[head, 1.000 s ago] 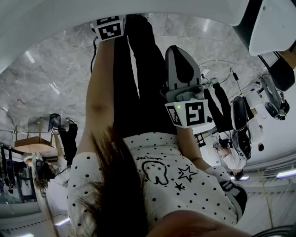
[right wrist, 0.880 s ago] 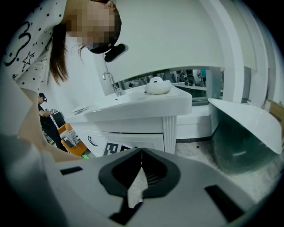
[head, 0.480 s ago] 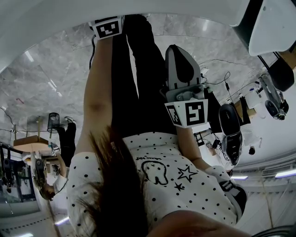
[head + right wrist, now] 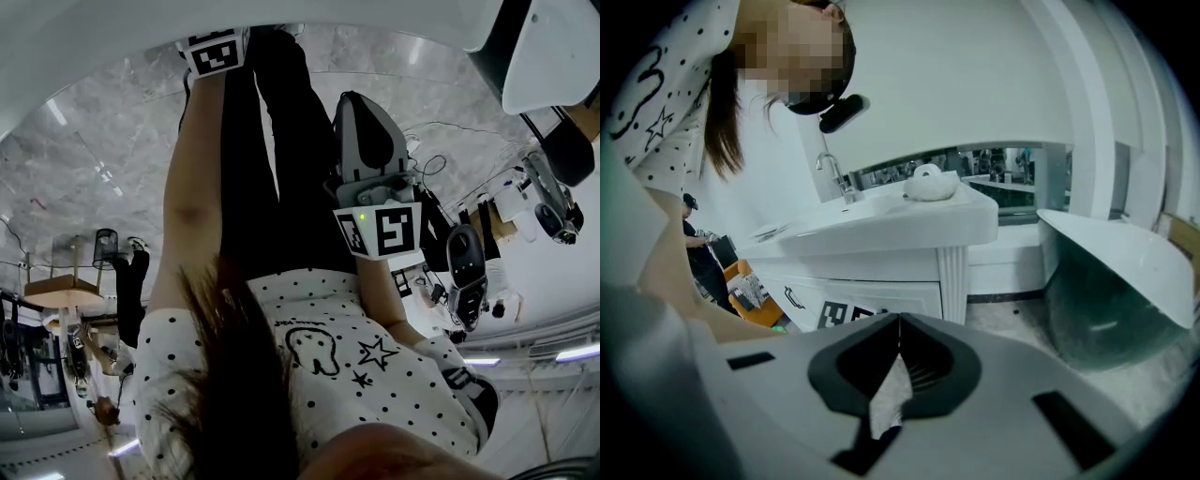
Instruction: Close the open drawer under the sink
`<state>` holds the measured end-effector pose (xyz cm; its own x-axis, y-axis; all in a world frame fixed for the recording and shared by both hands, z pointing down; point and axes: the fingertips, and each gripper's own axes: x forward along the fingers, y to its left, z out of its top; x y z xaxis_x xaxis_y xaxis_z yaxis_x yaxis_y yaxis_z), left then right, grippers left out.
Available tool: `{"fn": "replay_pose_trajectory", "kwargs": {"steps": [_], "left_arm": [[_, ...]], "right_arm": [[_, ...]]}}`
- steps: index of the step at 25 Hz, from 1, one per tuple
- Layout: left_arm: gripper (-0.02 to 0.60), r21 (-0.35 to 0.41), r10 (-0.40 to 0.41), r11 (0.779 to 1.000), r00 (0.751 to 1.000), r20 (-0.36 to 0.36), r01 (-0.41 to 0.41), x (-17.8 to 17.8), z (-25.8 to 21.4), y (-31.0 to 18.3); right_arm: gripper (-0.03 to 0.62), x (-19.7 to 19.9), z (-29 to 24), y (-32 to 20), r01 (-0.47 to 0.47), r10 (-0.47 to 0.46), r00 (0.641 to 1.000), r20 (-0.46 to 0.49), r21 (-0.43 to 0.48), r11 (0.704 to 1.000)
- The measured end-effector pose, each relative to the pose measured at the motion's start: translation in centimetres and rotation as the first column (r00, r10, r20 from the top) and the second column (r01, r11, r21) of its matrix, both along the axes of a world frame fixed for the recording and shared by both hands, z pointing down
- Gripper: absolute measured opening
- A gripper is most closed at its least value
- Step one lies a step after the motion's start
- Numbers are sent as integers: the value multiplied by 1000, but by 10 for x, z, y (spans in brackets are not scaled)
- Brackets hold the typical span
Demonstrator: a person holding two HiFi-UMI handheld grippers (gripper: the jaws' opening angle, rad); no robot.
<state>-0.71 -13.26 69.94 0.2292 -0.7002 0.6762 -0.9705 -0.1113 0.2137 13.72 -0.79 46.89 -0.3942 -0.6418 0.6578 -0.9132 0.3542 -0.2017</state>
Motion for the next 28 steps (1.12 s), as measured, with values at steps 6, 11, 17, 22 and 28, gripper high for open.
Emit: {"fn": "replay_pose_trajectory", "kwargs": {"steps": [6,11,17,22,28], "left_arm": [[133,10,-28,1000,1000,-11,29,-2,-1,-2],[135,13,-35,999,999,-28,35,-2,-1,-2],[135,-33,-42,999,994,-102,38,9,19,7],[135,38,-50,998,996,-70,53,0,-9,-3],[133,104,-21,994,1000,-14,23,-6,-35,1]], "right_arm": [[14,0,-3,4,-2,2,1000,4,8,1000],[14,-1,-7,8,-6,6,1000,3,12,1000],[14,-4,-6,10,-6,6,1000,7,8,1000],[14,-7,-2,14,-3,3,1000,12,10,1000],[14,-11,-2,16,3,-3,1000,12,11,1000]]}}
